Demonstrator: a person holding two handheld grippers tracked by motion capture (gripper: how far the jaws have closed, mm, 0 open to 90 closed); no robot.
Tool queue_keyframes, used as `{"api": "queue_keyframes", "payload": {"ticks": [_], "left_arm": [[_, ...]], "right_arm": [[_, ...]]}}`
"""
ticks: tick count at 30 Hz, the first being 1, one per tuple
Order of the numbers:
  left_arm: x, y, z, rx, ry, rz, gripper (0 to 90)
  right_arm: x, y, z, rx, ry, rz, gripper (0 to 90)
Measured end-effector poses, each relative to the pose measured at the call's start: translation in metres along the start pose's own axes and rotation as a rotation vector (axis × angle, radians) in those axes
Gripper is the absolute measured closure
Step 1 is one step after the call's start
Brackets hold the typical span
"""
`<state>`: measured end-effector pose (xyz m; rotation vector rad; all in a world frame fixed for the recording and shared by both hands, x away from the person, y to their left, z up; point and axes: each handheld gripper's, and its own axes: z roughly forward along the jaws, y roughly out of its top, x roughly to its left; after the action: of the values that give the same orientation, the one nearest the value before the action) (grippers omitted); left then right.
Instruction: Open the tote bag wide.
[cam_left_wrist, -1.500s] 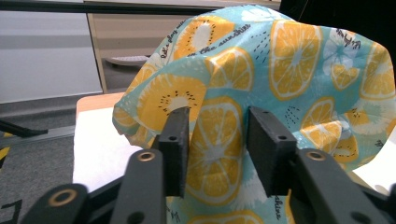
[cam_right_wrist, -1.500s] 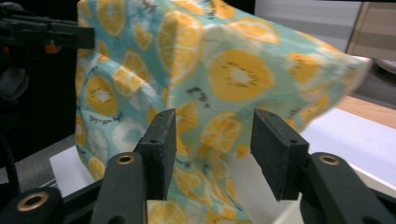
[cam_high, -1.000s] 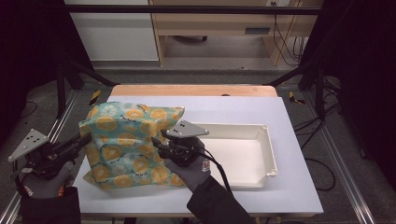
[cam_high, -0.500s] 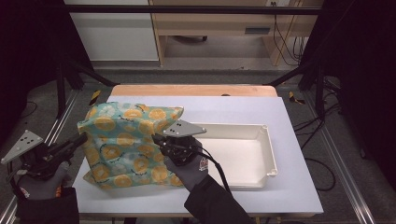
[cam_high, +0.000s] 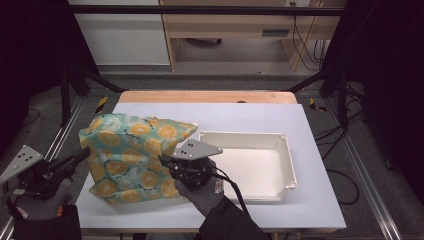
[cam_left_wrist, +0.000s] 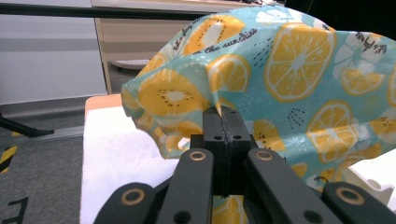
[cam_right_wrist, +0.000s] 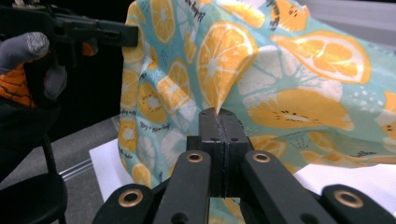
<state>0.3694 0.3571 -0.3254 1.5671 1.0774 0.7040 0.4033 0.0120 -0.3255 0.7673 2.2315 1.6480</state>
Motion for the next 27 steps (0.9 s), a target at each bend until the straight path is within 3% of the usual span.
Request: {"api": "queue_keyframes", "payload": {"ticks": [8, 21, 27], "left_arm": [[0.0, -0.013, -0.001, 0.016, -0.013, -0.009, 90.0], [0.001, -0.017, -0.001, 0.031, -0.01, -0.009, 90.0], [0.002, -0.017, 0.0, 0.038, -0.009, -0.012, 90.0]], "right_arm": [[0.0, -0.018, 0.013, 0.047, 0.02, 0.021, 90.0], [-0.004, -0.032, 0.033, 0.112, 0.012, 0.036, 90.0], [-0.003, -0.033, 0.032, 0.114, 0.019, 0.031, 87.8]]}}
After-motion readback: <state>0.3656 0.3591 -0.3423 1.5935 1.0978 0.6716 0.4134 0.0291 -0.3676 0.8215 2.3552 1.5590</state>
